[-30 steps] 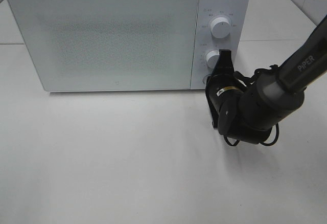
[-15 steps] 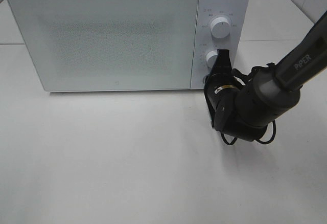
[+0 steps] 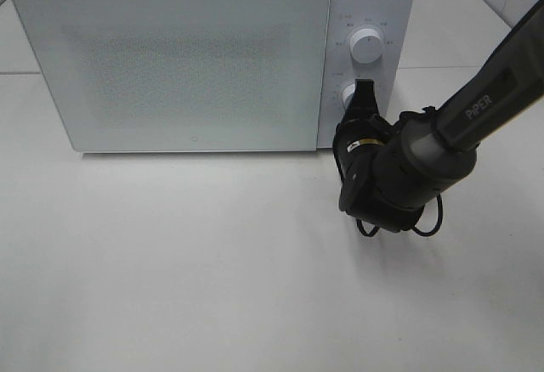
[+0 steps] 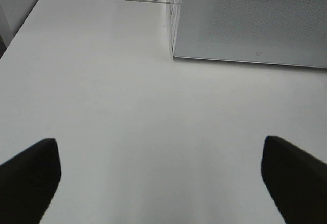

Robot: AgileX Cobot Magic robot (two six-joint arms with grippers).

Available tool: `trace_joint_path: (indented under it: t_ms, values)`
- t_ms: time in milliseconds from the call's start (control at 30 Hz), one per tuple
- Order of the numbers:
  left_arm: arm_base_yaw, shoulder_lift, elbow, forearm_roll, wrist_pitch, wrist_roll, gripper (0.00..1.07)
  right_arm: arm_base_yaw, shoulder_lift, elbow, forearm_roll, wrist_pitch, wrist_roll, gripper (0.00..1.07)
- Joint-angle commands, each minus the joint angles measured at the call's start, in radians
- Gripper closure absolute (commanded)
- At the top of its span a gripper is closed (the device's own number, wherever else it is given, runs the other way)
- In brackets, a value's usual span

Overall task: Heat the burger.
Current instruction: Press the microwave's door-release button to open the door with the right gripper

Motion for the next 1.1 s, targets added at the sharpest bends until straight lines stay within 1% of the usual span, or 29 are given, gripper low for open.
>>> trace_joint_path:
  t_ms: [33, 133, 567, 700, 833, 1100]
  values:
    - [0.002, -0.003, 0.002, -0.005, -0.011, 0.000, 0.07, -0.047, -0.010, -0.107, -0.088, -0.154, -0.050, 1.07]
    - [0.002, -0.003, 0.002, -0.005, -0.011, 0.000, 0.07, -0.061, -0.010, -0.125, -0.101, -0.155, -0.063, 1.07]
    - [0.002, -0.003, 0.002, -0.005, -0.011, 0.000, 0.07, -0.062, -0.010, -0.121, -0.116, -0.142, -0.063, 1.07]
    - [0.002, -0.003, 0.002, -0.005, -0.011, 0.000, 0.07, -0.062, -0.019, -0.121, -0.116, -0.064, -0.059, 1.07]
    - [0.002, -0.003, 0.002, -0.005, -0.011, 0.000, 0.07, -0.062, -0.028, -0.116, -0.116, -0.047, -0.059, 1.07]
    - [0.002, -0.003, 0.002, -0.005, -0.011, 0.000, 0.07, -0.060, -0.079, -0.043, -0.117, 0.026, -0.058, 1.07]
